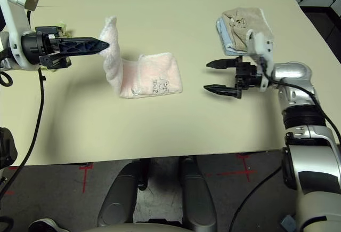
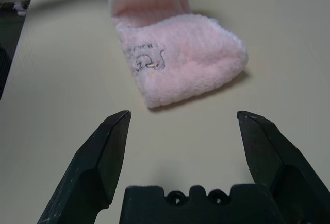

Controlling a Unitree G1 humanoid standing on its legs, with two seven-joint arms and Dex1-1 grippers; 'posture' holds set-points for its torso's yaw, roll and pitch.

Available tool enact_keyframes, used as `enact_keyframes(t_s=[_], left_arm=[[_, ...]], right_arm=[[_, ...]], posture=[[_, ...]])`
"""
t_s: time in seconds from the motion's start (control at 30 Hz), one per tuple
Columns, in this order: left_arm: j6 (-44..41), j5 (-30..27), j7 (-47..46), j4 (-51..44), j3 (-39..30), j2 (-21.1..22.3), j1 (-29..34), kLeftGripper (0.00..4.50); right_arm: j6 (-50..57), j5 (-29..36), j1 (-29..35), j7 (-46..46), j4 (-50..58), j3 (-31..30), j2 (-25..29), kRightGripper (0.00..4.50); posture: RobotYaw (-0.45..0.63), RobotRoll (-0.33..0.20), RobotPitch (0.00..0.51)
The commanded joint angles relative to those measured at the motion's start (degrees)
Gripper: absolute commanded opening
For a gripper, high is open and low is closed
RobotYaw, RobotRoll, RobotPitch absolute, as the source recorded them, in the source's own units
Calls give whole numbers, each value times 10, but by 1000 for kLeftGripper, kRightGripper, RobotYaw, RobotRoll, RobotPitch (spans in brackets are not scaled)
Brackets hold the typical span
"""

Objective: Fold the towel and set it aside.

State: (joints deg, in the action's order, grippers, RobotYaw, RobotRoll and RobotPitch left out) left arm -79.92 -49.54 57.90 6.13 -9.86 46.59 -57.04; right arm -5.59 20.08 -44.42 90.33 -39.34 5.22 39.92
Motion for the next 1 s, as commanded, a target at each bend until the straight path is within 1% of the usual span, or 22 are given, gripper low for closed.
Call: enact_keyframes(t_s=[0.03, 0.13, 0.27, 0.43, 0.53, 0.6, 0.7, 0.87, 1.0], left_arm=[[20, 8, 17, 12, 23, 9, 3, 18], [19, -1, 19, 13, 27, -1, -14, 18], [1, -24, 8, 0, 22, -38, -43, 18], [-2, -32, -10, -16, 30, -86, -40, 18], [23, -12, -27, -32, 55, -114, -17, 18], [64, 21, -41, -30, 78, -127, 1, 18], [105, 52, -54, -18, 98, -142, 9, 18], [118, 64, -56, -14, 111, -155, 7, 18], [115, 61, -56, -22, 117, -168, 6, 18]], right_arm=[[-23, -5, 12, 6, 10, 0, 9, 4500], [-20, -6, 7, 0, 11, -2, 5, 4500], [-19, -7, 1, -4, 13, -7, 0, 4500], [-15, -7, 0, -10, 22, -8, -5, 4500], [-16, -7, -2, -12, 26, -8, -9, 4500], [-13, -7, -2, -14, 33, -9, -10, 4500], [-11, -8, 0, -15, 40, -9, -10, 4500], [-9, -8, 4, -17, 44, -8, -7, 4500], [-11, -11, 2, -19, 41, -9, -7, 4500]], posture=[[83, 0, 283], [85, 0, 281], [88, 0, 278], [87, 0, 273], [87, 0, 273], [79, 0, 271], [75, 0, 271], [72, 0, 271], [74, 0, 272]])
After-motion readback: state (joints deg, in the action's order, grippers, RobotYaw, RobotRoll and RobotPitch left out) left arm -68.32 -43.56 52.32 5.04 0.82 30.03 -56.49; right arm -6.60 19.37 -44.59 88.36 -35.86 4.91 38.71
